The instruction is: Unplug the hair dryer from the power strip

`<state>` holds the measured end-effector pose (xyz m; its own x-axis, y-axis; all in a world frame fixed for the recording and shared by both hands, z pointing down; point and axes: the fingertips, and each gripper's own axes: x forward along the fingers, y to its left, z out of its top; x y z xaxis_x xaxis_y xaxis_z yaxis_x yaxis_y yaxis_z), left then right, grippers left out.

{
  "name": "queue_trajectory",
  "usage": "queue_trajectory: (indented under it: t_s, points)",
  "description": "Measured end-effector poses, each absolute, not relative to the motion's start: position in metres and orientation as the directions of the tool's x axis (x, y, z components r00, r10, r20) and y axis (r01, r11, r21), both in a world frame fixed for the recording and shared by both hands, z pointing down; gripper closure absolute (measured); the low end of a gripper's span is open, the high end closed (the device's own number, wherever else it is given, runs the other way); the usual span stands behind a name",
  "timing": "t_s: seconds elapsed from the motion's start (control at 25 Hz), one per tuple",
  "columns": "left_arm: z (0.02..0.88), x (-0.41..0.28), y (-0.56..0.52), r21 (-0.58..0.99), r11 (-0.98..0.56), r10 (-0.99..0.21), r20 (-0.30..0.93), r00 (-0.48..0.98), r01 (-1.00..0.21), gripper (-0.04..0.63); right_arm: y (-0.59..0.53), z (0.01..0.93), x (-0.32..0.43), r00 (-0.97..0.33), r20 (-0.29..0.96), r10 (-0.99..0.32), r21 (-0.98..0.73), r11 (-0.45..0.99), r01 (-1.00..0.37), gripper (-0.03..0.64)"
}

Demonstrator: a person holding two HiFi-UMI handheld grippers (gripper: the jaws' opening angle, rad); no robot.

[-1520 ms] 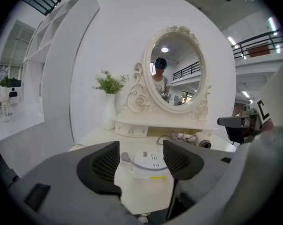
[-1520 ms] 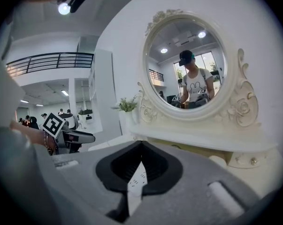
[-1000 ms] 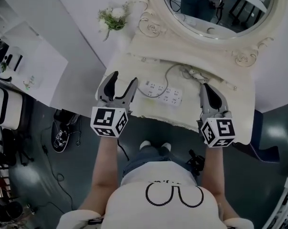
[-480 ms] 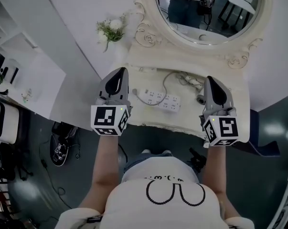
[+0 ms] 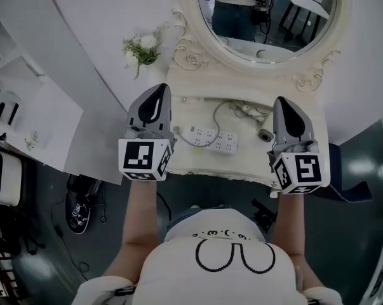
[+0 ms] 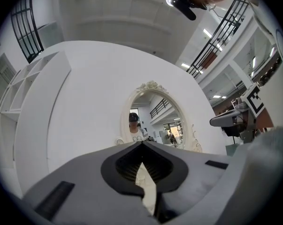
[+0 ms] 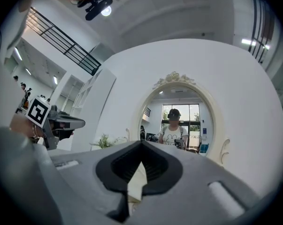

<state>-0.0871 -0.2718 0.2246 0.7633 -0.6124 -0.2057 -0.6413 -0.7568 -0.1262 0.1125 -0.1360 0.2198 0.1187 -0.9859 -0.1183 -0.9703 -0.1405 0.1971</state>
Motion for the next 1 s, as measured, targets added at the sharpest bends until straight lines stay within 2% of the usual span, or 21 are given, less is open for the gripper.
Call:
queue_trajectory:
  t_s: [1.0]
  points:
    - [0.227,-0.097,-0.272,-0.14,-0.774,-0.593,-0.181,0.784,-0.618,0.597,-0.135,0.22,0.099,0.11,-0.087,-0.99,0.216,-0.127,-0.968,0.621]
